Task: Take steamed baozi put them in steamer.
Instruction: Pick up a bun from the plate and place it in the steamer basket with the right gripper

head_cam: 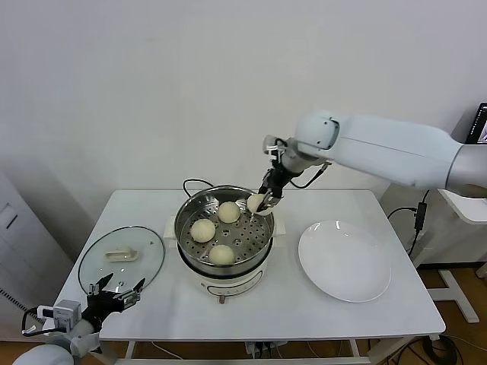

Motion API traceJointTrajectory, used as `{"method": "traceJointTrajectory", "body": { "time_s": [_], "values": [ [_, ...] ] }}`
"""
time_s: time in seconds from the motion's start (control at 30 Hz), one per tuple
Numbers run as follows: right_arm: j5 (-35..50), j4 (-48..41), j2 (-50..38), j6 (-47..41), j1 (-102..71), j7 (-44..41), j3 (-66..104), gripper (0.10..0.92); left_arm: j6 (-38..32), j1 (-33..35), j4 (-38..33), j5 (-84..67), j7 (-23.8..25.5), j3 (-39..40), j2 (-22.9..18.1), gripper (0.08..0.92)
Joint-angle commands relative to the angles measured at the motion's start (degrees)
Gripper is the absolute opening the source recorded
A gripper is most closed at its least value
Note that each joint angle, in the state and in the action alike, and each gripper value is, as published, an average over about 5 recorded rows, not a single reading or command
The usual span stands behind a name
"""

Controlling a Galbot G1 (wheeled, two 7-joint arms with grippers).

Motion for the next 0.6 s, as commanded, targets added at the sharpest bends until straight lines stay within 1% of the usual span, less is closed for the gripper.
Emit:
{"method": "traceJointTrajectory", "body": {
  "time_s": [0.03, 0.53, 0.6],
  "values": [
    [2.83, 1.08, 3.60, -2.45, -2.73, 3.26, -1.22, 0.433, -0.06, -0.07, 0.15, -0.09, 0.02, -0.02, 0.17, 0.823],
    [0.38, 0.73, 3.68, -3.55, -7.06, 7.02, -1.78, 0.433, -0.19, -0.24, 0.57, -0.12, 0.04, 0.04, 0.09, 0.823],
    [0.21, 0.69, 3.62, -3.64, -7.35, 7.17, -1.70, 0.455, -0.19, -0.33, 0.65, -0.13, 0.04, 0.06, 0.09, 0.823]
  ]
}}
